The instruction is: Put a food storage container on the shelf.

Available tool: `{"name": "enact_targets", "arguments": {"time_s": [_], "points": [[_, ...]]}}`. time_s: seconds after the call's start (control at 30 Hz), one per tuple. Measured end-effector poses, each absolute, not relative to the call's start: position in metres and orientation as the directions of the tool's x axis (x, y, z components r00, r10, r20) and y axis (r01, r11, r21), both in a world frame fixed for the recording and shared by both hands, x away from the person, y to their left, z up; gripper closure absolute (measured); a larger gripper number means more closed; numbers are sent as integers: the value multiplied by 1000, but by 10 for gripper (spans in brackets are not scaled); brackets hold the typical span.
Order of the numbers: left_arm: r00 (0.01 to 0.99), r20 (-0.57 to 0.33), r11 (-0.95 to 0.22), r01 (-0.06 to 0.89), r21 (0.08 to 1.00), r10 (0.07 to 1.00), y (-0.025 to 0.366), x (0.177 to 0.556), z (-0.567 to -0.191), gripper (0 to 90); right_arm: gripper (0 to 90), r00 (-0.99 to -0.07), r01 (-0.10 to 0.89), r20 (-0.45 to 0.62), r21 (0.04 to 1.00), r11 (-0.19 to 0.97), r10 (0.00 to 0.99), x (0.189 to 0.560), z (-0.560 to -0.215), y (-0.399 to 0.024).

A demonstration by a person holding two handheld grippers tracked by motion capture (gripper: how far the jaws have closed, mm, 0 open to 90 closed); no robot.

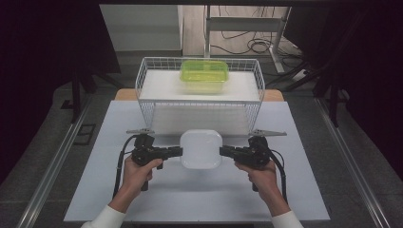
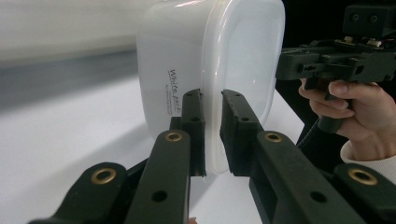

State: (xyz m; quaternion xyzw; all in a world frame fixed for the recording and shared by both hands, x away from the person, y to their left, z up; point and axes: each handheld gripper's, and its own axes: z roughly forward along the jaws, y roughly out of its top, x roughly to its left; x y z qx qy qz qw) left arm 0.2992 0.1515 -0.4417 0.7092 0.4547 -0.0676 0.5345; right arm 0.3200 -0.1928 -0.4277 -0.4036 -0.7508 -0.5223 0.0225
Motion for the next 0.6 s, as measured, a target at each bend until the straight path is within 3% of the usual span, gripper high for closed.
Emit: {"name": "enact_targets", "arguments": {"time_s": [0.6], "points": [[624,-536,-4,654,756,568,151,306,-401,801,781,-729,533,386,838,116,566,319,-385,-195]]}}
